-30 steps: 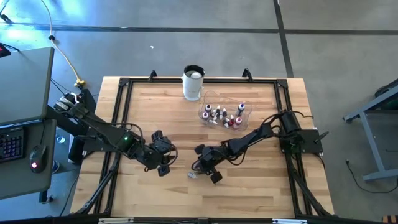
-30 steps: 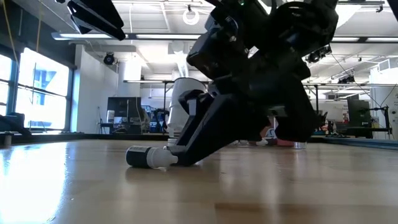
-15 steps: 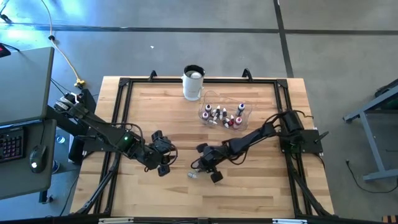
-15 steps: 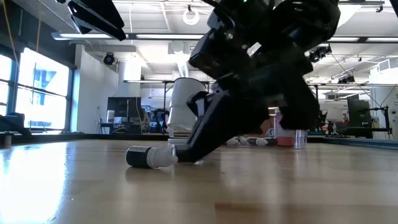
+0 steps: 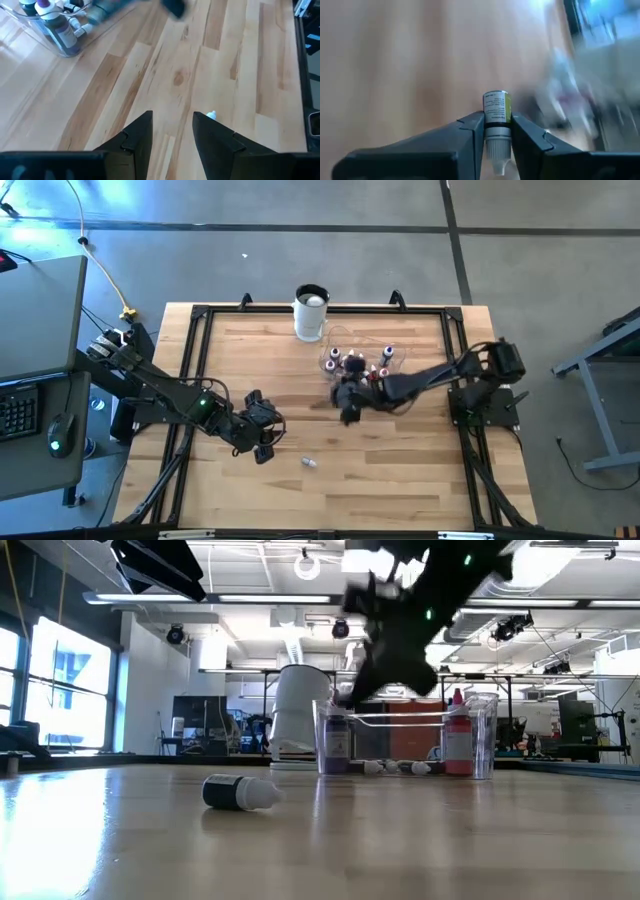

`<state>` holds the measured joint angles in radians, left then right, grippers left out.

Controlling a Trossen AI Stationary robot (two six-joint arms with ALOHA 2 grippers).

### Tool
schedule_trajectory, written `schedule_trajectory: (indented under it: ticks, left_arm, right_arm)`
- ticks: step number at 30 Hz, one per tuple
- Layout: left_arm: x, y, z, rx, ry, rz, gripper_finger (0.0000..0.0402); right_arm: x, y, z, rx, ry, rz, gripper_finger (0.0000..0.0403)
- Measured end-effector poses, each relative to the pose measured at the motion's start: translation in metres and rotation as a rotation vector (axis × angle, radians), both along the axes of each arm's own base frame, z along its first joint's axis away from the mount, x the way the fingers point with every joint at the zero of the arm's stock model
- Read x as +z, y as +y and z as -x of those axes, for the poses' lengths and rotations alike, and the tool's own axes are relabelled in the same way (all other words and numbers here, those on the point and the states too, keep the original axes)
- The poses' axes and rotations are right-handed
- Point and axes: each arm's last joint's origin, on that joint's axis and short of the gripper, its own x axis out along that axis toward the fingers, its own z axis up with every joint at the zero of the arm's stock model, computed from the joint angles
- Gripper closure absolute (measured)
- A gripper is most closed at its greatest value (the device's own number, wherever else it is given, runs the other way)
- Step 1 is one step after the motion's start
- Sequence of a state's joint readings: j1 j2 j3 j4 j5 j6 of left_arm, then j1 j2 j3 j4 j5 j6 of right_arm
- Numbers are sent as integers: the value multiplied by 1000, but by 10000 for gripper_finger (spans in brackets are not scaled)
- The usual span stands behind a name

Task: Pick & Place food coloring
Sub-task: Put the small green food coloring bottle into the transparent container, then adjust the transparent container

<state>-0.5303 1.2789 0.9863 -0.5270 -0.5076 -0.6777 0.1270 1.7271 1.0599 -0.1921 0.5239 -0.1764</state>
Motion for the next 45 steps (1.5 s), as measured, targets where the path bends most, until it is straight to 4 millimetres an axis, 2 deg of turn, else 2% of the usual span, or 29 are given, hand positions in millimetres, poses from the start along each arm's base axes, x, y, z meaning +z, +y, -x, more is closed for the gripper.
schedule_trajectory:
  ticks: [4, 8, 12, 17, 23, 25, 28, 32, 35, 40, 45]
  left_arm:
    - [0, 0, 0, 0, -5, 3, 264]
    - [0, 0, 0, 0, -5, 3, 264]
    - [0, 0, 0, 0, -5, 2, 264]
    - [0, 0, 0, 1, -5, 2, 264]
    - [0, 0, 0, 2, -6, 1, 264]
    - [0, 0, 0, 2, -6, 1, 264]
    - [1, 0, 0, 2, -8, 2, 264]
    - [1, 0, -1, 2, -10, 4, 264]
    - [1, 0, -1, 4, -12, 2, 264]
    - [1, 0, -1, 21, -22, -12, 264]
    - [1, 1, -1, 36, -28, -16, 264]
  right_arm:
    - [-6, -37, 9, -219, 73, 4, 319]
    - [-8, -58, 12, -335, 47, -31, 318]
    - [-6, -68, 11, -340, 36, -22, 324]
    - [-4, -70, 10, -340, 53, 62, 319]
    - [1, -80, 12, -460, 33, 185, 319]
    - [-1, -89, 14, -492, 34, 145, 322]
    - [-7, -103, 21, -517, 53, -23, 321]
    - [-17, -117, 25, -527, 88, -193, 303]
    - [-18, -121, 24, -488, 98, -240, 283]
    - [-17, -117, 19, -421, 79, -261, 247]
    - [-17, -99, 14, -329, 84, -322, 227]
